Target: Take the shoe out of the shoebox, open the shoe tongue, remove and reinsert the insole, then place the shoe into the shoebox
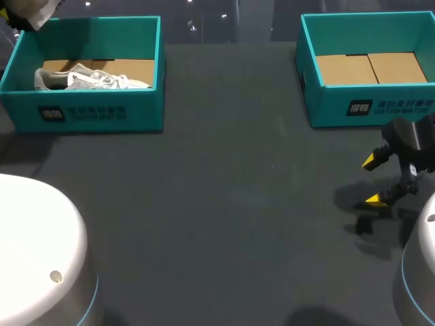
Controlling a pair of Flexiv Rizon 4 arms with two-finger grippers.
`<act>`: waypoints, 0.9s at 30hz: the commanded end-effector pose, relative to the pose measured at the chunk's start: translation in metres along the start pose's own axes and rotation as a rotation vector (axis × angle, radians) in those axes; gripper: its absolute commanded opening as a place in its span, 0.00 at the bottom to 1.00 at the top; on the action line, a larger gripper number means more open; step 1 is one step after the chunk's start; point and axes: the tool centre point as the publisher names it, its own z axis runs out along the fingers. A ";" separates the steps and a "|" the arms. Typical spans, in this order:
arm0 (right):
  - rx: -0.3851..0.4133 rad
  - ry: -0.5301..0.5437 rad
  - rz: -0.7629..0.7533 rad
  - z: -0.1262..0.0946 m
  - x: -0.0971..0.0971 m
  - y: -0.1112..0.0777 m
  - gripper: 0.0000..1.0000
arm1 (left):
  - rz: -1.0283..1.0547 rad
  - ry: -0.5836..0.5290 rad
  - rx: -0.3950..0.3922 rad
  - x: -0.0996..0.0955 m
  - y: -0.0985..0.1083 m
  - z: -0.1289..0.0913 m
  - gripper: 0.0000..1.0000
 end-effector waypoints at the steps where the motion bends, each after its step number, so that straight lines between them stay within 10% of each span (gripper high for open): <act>1: 0.003 -0.002 0.001 0.000 0.001 0.000 1.00 | 0.155 -0.029 0.002 0.007 -0.001 -0.001 0.00; 12: 0.003 -0.002 0.001 0.000 0.001 0.000 1.00 | 0.688 0.055 0.065 -0.016 0.048 0.005 0.00; 27: 0.003 -0.002 0.001 0.000 0.001 0.000 1.00 | 0.738 0.055 0.008 -0.021 0.049 0.011 0.00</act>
